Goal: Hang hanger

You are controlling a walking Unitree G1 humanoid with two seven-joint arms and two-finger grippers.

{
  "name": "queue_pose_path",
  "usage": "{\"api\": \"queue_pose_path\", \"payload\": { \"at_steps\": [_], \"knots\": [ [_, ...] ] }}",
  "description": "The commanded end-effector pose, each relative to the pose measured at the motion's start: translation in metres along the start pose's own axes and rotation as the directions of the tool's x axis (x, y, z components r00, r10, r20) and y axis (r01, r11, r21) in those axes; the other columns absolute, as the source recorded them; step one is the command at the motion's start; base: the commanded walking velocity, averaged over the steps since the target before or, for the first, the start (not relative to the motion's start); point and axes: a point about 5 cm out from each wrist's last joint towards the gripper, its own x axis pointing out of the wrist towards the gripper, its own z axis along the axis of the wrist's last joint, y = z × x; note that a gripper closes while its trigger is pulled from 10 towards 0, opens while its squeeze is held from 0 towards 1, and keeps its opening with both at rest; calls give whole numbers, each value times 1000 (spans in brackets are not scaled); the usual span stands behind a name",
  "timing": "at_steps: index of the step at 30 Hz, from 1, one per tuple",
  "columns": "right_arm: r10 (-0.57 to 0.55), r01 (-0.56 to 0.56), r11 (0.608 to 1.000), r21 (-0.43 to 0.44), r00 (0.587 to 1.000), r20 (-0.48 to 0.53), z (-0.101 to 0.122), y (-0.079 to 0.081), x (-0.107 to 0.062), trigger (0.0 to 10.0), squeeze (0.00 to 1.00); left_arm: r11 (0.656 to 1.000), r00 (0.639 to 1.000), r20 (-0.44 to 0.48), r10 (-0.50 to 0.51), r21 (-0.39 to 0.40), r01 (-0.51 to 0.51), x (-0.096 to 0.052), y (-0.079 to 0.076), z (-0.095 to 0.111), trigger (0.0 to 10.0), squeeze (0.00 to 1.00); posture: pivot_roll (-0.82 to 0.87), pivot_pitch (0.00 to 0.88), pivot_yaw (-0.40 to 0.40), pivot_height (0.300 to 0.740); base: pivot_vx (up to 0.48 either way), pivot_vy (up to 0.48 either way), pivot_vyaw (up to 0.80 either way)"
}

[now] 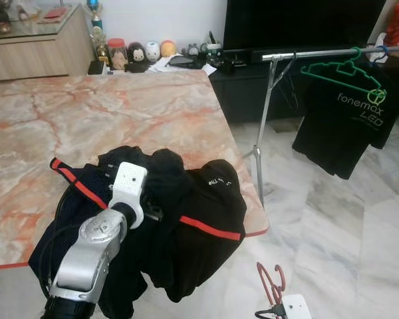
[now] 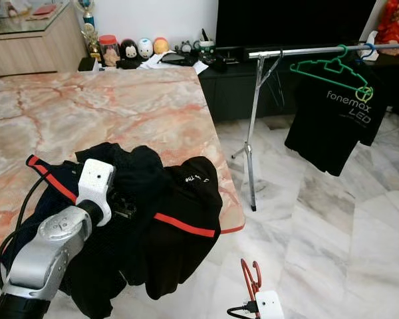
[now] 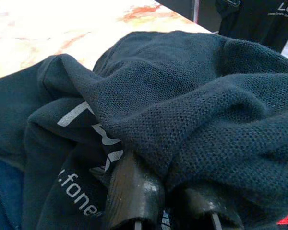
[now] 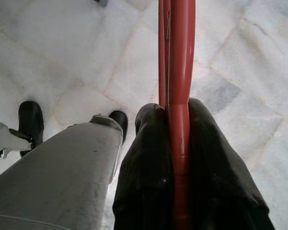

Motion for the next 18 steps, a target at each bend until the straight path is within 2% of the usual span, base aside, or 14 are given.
{"api": "queue_pose_path", "payload": {
  "at_steps": [1, 3, 18],
  "knots": [
    [3, -4, 1000, -10, 1000, -12, -1, 0, 0, 10000, 0, 1000, 1000, 5, -7, 11, 6, 1, -2, 6, 10000, 694, -53, 0, -12, 740, 0, 0, 0],
    [5, -5, 1000, -13, 1000, -14, -1, 0, 0, 10000, 0, 1000, 1000, 8, -6, 14, 6, 2, -3, 8, 10000, 1000, -53, 0, -12, 740, 0, 0, 0],
    [6, -6, 1000, -13, 1000, -13, -1, 1, 0, 10000, 0, 1000, 997, 74, 8, 8, -8, 6, -3, 25, 10000, 1000, -52, 0, -11, 740, 0, 0, 0]
  ]
}}
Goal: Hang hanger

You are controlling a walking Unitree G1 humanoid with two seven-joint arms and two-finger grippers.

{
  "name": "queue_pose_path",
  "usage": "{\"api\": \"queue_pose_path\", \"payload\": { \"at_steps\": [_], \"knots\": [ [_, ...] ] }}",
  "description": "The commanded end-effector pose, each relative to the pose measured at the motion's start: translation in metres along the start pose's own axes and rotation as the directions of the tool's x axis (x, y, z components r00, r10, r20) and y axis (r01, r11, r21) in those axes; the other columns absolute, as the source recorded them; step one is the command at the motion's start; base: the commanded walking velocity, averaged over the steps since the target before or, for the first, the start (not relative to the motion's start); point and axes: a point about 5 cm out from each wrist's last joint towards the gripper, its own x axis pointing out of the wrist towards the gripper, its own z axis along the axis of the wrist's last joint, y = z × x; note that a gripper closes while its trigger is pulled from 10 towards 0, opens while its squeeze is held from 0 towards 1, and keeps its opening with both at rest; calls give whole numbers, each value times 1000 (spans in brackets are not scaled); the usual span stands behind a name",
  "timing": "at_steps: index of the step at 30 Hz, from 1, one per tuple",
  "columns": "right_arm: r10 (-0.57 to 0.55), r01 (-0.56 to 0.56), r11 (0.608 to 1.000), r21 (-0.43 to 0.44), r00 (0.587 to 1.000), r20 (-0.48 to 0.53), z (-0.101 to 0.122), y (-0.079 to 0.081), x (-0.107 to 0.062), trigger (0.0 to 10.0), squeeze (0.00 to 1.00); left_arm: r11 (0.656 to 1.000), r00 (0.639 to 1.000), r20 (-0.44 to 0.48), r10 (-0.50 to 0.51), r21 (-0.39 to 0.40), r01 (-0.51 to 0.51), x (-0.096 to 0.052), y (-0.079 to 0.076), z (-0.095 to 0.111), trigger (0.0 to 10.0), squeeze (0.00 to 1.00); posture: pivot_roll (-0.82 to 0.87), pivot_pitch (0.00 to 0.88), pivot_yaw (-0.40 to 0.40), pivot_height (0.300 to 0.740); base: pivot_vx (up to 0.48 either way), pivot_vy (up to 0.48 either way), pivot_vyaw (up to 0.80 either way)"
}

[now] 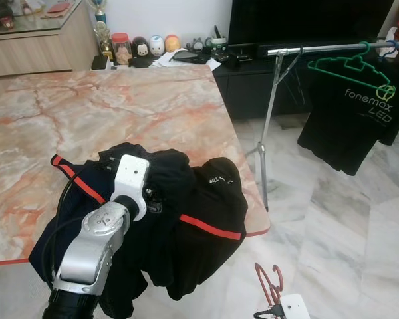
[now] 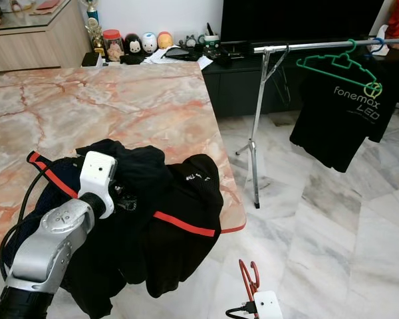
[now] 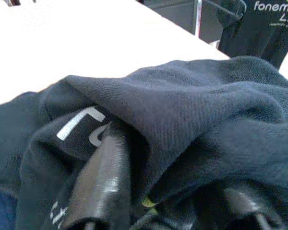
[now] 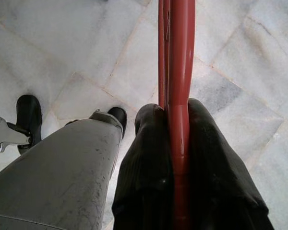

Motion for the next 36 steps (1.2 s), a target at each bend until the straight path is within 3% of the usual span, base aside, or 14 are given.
{"api": "queue_pose_path", "payload": {
  "at_steps": [1, 7, 11, 13, 15, 20, 24, 26, 28, 30, 32, 33, 34, 36],
  "knots": [
    [2, -2, 1000, 2, 1000, -12, -2, 0, 0, 10000, 0, 1000, 1000, 26, 0, 10, 0, 0, -1, 9, 10000, 1000, -52, 0, -11, 740, 0, 0, 0],
    [0, 0, 1000, 2, 1000, -13, -2, 0, 0, 10000, 0, 996, 997, 25, -78, 39, 77, 2, -9, 12, 10000, 1000, -49, 0, -14, 740, 0, 0, 0],
    [1, -1, 1000, -1, 1000, -13, -2, 0, 0, 10000, 0, 957, 962, 1, -274, 103, 272, -4, -25, 14, 10000, 1000, -50, 0, -13, 740, 0, 0, 0],
    [1, -1, 1000, -1, 1000, -13, -2, 0, 0, 10000, 0, 944, 951, -8, -309, 120, 308, -5, -28, 15, 10000, 1000, -50, 0, -13, 740, 0, 0, 0],
    [2, -2, 1000, -7, 1000, -12, -2, 0, 0, 10000, 0, 898, 914, -38, -404, 173, 404, -10, -31, 16, 10000, 1000, -50, 0, -13, 740, 0, 0, 0],
    [2, -2, 1000, -9, 1000, -12, -2, 0, 0, 10000, 0, 882, 903, -51, -427, 200, 428, -12, -29, 15, 10000, 1000, -50, 0, -13, 740, 0, 0, 0],
    [0, 0, 1000, -10, 1000, -12, -2, 0, 0, 10000, 0, 928, 951, -37, -307, 208, 308, -5, -15, 16, 10000, 1000, -51, 0, -14, 740, 0, 0, 0],
    [-1, 1, 1000, -11, 1000, -12, -2, 0, 0, 10000, 0, 989, 999, -15, -49, 142, 51, 6, 8, 18, 10000, 1000, -51, 0, -14, 740, 0, 0, 0],
    [-1, 1, 1000, -12, 1000, -12, -2, 0, 0, 10000, 0, 991, 995, -29, 96, 91, -93, 9, 21, 17, 10000, 1000, -51, 0, -14, 740, 0, 0, 0],
    [-1, 1, 1000, -13, 1000, -12, -2, 0, 0, 10000, 0, 991, 994, -38, 105, 92, -101, 9, 22, 16, 10000, 1000, -51, 0, -14, 740, 0, 0, 0],
    [-1, 1, 1000, -13, 1000, -12, -2, 0, 0, 10000, 0, 992, 996, -49, 81, 101, -76, 9, 20, 14, 10000, 1000, -51, 0, -14, 740, 0, 0, 0],
    [-2, 1, 1000, -14, 1000, -13, -2, 0, 0, 10000, 0, 992, 998, -67, -17, 124, 25, 7, 9, 12, 10000, 1000, -51, 0, -14, 740, 0, 0, 0],
    [-2, 2, 1000, -16, 1000, -13, -2, 0, 0, 10000, 0, 966, 976, -92, -198, 152, 210, 2, -9, 10, 10000, 1000, -51, 0, -14, 740, 0, 0, 0],
    [-2, 1, 1000, -18, 1000, -14, -2, 0, 0, 10000, 0, 928, 941, -107, -322, 163, 336, -5, -21, 9, 10000, 1000, -49, 0, -14, 740, 0, 0, 0]
  ]
}}
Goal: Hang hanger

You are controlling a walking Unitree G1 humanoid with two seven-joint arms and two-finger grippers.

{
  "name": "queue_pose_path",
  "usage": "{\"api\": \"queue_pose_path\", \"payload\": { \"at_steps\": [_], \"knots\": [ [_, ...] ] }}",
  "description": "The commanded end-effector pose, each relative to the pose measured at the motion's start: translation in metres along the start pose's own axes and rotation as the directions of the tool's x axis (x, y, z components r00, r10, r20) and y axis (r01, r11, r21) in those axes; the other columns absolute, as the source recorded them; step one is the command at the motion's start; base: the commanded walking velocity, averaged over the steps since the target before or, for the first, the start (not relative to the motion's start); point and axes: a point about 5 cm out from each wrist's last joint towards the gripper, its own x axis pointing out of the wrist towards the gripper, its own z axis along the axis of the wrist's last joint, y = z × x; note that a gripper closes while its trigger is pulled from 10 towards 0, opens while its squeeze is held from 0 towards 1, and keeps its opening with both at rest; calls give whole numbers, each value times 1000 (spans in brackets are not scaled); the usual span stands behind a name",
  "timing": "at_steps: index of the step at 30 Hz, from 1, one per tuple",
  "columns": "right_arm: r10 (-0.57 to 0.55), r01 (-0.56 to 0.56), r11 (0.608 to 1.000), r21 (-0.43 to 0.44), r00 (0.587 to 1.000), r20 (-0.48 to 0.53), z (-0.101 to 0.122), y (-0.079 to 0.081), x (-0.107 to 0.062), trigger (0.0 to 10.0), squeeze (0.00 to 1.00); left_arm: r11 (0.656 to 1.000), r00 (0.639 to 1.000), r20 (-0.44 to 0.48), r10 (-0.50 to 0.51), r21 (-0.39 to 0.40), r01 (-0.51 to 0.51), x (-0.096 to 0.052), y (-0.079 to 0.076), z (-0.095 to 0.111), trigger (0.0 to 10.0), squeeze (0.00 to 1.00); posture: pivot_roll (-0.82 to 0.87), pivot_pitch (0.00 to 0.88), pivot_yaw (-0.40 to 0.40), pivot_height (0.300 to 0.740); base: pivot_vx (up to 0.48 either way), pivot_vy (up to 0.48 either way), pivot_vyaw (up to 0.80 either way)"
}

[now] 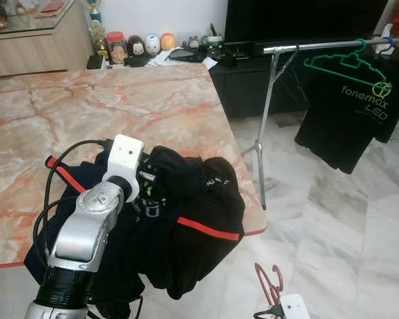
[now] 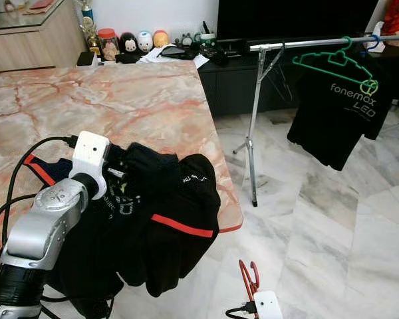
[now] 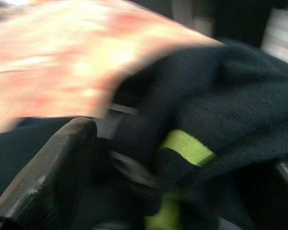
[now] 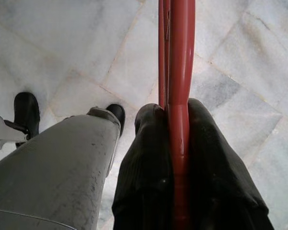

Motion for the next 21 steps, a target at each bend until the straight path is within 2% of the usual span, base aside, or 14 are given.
{"api": "queue_pose_path", "payload": {
  "at_steps": [1, 4, 8, 10, 12, 13, 15, 16, 18, 21],
  "knots": [
    [2, -2, 1000, -10, 1000, -6, 0, 0, 0, 10000, 0, 990, 991, 2, -136, 23, 136, -3, -15, 3, 10000, 1000, -49, 0, -14, 740, 0, 0, 0],
    [5, -5, 1000, -13, 1000, -6, 0, 1, 0, 10000, 0, 966, 967, 6, -256, 27, 256, -8, -24, 1, 10000, 1000, -51, 0, -14, 740, 0, 0, 0],
    [7, -7, 1000, -20, 1000, -5, 0, 1, 0, 10000, 0, 974, 974, 32, -226, 12, 226, -9, -18, 3, 10000, 1000, -53, 0, -13, 740, 0, 0, 0],
    [6, -6, 1000, -21, 1000, -5, 0, 1, 0, 10000, 0, 999, 999, 49, -17, -29, 18, -3, 8, 6, 10000, 1000, -53, 0, -13, 740, 0, 0, 0],
    [6, -6, 1000, -21, 1000, -5, 0, 1, 0, 10000, 0, 999, 999, 49, -17, -29, 18, -3, 8, 6, 10000, 1000, -53, 0, -13, 740, 0, 0, 0],
    [5, -5, 1000, -22, 1000, -5, 0, 1, 0, 10000, 0, 994, 994, 48, 97, -60, -94, -2, 21, 7, 10000, 1000, -50, 0, -14, 740, 0, 0, 0],
    [7, -7, 1000, -23, 1000, -4, 0, 1, 0, 10000, 0, 982, 982, 79, 174, -95, -166, -6, 33, 8, 10000, 1000, -54, 0, -14, 740, 0, 0, 0],
    [8, -8, 1000, -25, 1000, -4, 0, 0, 0, 10000, 0, 985, 981, 135, 143, -120, -127, -11, 32, 12, 10000, 0, -52, 0, -15, 740, 0, 0, 0],
    [7, -7, 1000, -25, 1000, -4, 0, 0, 0, 10000, 0, 987, 980, 165, 113, -135, -91, -14, 29, 13, 10000, 0, -50, 0, -16, 740, 0, 0, 0],
    [7, -7, 1000, -26, 1000, -5, 0, 0, 0, 10000, 0, 984, 973, 232, 4, -176, 38, -21, 14, 14, 10000, 0, -54, 0, -18, 740, 0, 0, 0]
  ]
}}
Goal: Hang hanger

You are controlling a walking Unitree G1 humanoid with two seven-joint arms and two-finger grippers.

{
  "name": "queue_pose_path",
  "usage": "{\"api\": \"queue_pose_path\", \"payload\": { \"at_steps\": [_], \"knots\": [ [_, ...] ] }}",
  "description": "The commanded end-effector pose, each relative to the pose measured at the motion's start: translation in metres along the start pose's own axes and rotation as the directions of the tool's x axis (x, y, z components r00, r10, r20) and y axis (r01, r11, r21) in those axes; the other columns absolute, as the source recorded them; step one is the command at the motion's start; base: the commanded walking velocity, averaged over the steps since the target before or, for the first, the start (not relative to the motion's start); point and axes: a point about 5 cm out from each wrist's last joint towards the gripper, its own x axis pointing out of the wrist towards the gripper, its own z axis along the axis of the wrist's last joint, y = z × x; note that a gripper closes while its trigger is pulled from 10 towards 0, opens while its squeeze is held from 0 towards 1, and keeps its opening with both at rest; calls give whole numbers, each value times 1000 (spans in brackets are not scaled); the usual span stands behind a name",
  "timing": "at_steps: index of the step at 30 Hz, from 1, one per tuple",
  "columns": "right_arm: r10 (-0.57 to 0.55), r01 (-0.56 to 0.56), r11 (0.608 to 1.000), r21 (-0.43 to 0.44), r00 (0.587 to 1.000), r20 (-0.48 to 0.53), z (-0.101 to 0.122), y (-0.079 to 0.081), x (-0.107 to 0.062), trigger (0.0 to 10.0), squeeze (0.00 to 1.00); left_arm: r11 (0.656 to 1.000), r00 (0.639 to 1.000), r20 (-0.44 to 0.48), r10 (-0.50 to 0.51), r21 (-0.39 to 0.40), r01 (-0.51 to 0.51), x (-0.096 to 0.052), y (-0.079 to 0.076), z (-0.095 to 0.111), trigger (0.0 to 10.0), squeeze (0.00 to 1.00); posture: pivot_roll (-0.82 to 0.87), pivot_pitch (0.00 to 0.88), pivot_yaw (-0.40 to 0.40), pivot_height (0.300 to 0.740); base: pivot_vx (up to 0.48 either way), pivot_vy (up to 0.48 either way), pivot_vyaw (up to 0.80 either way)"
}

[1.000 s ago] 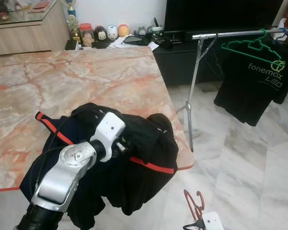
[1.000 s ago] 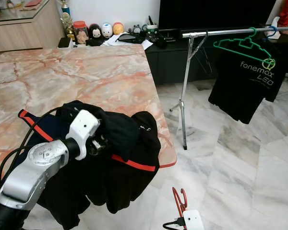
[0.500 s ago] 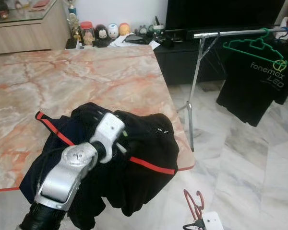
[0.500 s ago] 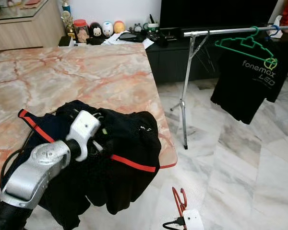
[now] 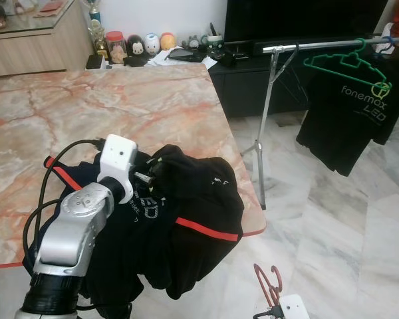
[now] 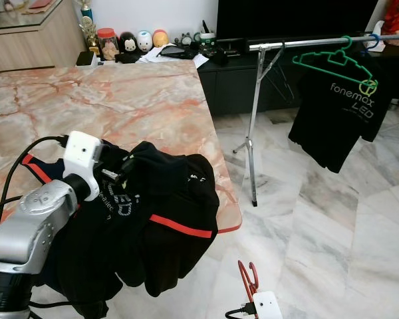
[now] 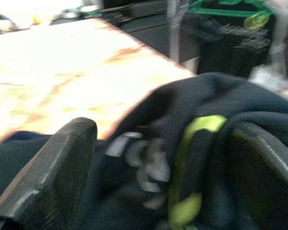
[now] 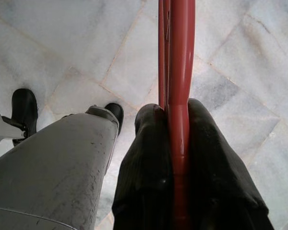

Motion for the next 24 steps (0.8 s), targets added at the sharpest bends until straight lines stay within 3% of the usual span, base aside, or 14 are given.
{"api": "queue_pose_path", "payload": {
  "at_steps": [1, 7, 12, 14, 19, 23, 24],
  "knots": [
    [2, -2, 1000, -1, 1000, -4, -1, -1, 0, 10000, 0, 996, 996, 46, -78, -27, 79, -4, -9, 6, 10000, 0, -54, 0, -18, 740, 0, 0, 0],
    [0, 0, 1000, -2, 1000, -4, -1, -1, 0, 10000, 0, 987, 989, 72, -126, -87, 132, -14, -10, 4, 10000, 0, -54, 0, -22, 740, 0, 0, 0],
    [0, 0, 1000, -6, 1000, -4, -1, -2, 0, 10000, 0, 993, 989, 111, 93, -79, -85, -11, 13, 8, 10000, 0, -49, 0, -24, 740, 0, 0, 0],
    [3, -3, 1000, -12, 1000, -3, 0, -1, 0, 10000, 0, 972, 969, 125, 215, -125, -200, -9, 18, 3, 10000, 0, -53, 0, -22, 740, 0, 0, 0],
    [1, -1, 1000, -2, 1000, -1, -1, -1, 0, 10000, 0, 955, 949, 122, 292, -88, -283, -10, 17, -6, 10000, 0, -57, 0, -21, 740, 0, 0, 0],
    [-11, 11, 1000, 25, 1000, -1, -2, -1, 0, 10000, 0, 926, 919, 122, 376, -16, -377, -20, 27, -13, 10000, 0, -57, 0, -20, 740, 0, 0, 0],
    [-14, 14, 1000, 28, 1000, -1, -2, -1, 0, 10000, 0, 903, 896, 124, 427, -5, -429, -27, 36, -16, 10000, 0, -57, 0, -20, 740, 0, 0, 0]
  ]
}}
